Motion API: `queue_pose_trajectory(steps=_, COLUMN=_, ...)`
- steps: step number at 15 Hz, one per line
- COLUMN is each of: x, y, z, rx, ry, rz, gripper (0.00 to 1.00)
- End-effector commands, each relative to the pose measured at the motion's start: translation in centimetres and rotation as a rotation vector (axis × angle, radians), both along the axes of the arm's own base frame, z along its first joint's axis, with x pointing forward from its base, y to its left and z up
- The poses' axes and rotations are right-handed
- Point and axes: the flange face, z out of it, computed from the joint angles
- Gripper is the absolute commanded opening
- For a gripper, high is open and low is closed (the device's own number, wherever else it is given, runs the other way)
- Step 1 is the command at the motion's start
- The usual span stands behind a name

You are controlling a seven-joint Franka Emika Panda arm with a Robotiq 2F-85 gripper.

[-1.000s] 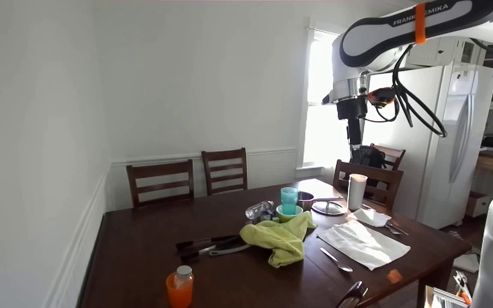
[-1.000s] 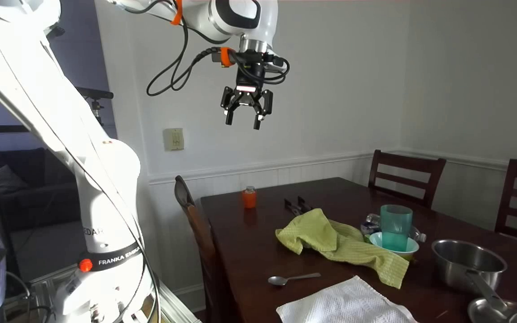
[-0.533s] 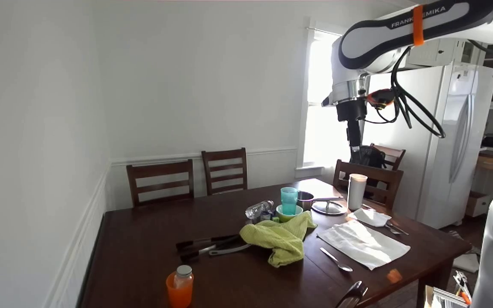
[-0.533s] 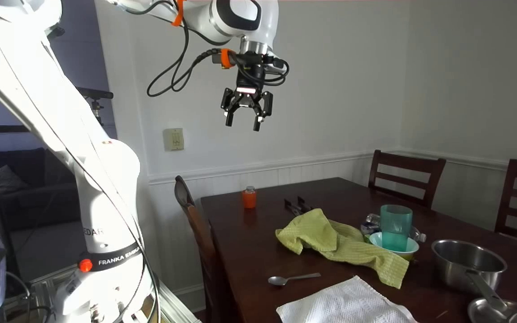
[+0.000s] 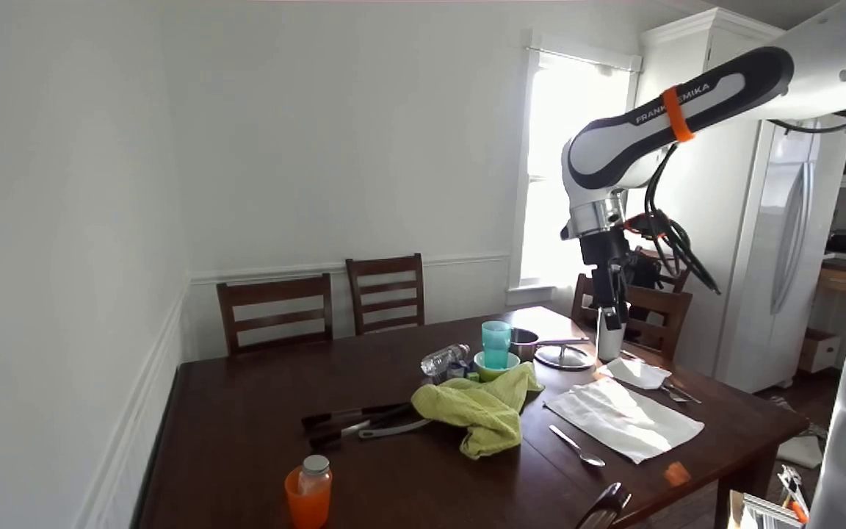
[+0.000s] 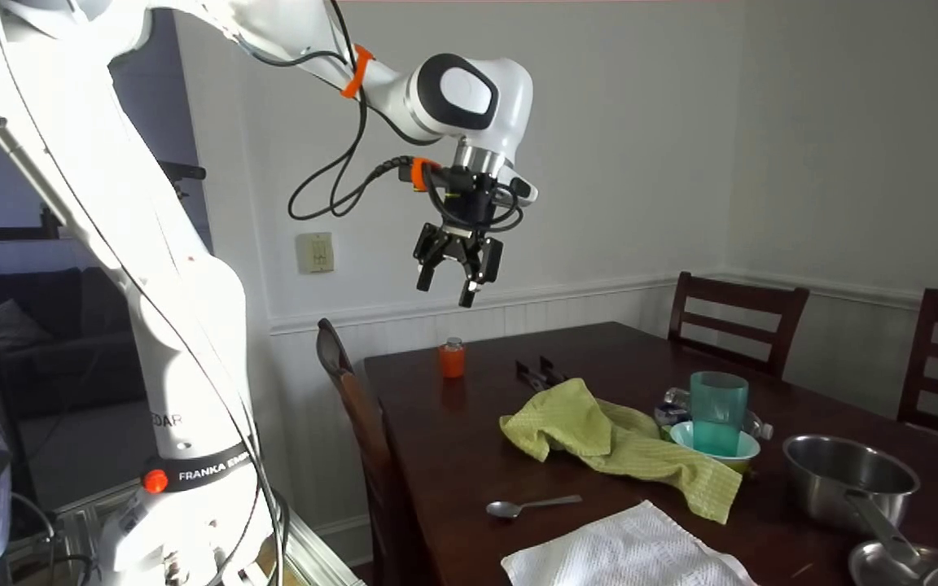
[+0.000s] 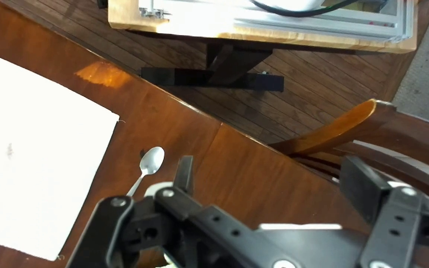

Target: Put the spoon on the paper towel and fold it

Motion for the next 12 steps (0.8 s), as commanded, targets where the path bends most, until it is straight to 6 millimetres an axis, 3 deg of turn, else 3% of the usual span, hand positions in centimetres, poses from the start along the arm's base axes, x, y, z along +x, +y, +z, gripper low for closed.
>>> queue_pose_trajectory(steps=1, x=0.0, y=-1.8, z=-3.6, rx=-0.103, ry=-0.059, rz=-0.05, gripper=1.0)
queue_pose_trajectory(steps=7, x=0.3, y=-3.4, z=-10.4, rx=-0.133, ry=-0.155, rz=-0.165, gripper=1.0)
queue_pose_trajectory(steps=8, x=0.7, y=-2.9, z=-8.5, rx=-0.133, ry=-0.146, rz=-0.116, gripper=1.0)
queue_pose_trajectory(steps=10, x=0.5, y=-3.1, z=-10.2, rx=-0.136, ry=-0.139, rz=-0.133, gripper=1.0)
queue_pose_trajectory(steps=12, x=0.5, y=-3.2, z=-10.6, rx=-0.136, ry=-0.134, rz=-0.136, gripper=1.0)
